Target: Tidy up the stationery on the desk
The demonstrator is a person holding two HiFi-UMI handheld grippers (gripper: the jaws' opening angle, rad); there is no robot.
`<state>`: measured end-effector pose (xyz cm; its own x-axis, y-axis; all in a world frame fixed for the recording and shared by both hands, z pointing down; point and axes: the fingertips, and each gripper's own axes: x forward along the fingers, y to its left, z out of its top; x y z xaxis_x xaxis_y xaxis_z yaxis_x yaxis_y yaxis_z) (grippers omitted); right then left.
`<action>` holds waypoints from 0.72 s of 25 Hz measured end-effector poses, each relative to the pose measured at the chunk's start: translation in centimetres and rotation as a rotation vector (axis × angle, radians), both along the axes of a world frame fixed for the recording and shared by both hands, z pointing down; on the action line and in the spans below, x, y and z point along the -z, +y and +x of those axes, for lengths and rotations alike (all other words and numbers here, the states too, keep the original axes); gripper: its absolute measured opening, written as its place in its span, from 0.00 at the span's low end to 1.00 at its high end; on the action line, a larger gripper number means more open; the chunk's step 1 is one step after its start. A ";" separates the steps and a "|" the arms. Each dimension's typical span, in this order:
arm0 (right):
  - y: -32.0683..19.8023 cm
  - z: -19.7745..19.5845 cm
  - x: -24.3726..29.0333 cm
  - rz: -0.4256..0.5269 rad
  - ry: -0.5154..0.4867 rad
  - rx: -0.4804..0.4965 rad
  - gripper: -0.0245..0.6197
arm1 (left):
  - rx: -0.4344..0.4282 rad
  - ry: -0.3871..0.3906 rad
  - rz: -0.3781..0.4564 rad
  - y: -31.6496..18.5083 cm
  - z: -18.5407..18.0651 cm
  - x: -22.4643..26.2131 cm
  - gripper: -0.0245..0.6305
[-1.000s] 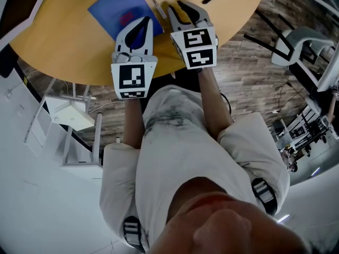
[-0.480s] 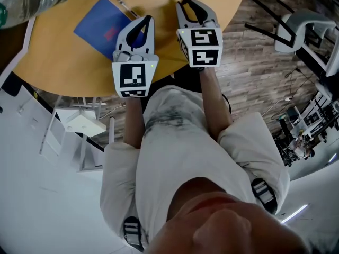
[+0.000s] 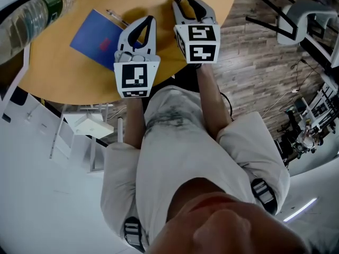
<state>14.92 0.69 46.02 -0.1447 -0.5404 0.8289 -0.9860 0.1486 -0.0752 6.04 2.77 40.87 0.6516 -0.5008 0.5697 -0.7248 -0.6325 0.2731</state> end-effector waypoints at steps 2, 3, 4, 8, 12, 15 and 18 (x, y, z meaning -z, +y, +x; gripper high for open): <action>-0.1 -0.1 -0.5 -0.012 -0.009 -0.006 0.36 | -0.001 -0.003 -0.002 -0.1 0.0 -0.1 0.05; -0.2 -0.2 -0.7 -0.020 -0.012 -0.007 0.36 | 0.000 -0.005 -0.004 -0.1 -0.1 -0.1 0.05; -0.2 -0.3 -1.0 -0.029 -0.013 -0.007 0.36 | 0.003 -0.005 -0.006 -0.2 -0.2 -0.2 0.05; -0.3 -0.4 -1.5 -0.045 0.010 -0.010 0.36 | 0.025 -0.006 -0.010 -0.3 -1.0 -0.3 0.05; -0.1 0.1 -1.5 -0.041 0.026 -0.024 0.26 | 0.051 -0.004 -0.008 -0.2 -1.9 -0.1 0.05; -0.1 0.0 -1.5 -0.035 0.029 -0.009 0.20 | 0.077 -0.004 -0.006 0.0 -2.7 0.0 0.05; 0.3 -0.6 -1.4 -0.033 0.017 0.014 0.20 | 0.102 -0.008 -0.005 0.4 -3.6 0.1 0.05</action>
<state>14.27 0.95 47.38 -0.1383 -0.5110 0.8484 -0.9850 0.1604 -0.0640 2.45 3.21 40.74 0.5925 -0.5615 0.5776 -0.7878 -0.5536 0.2700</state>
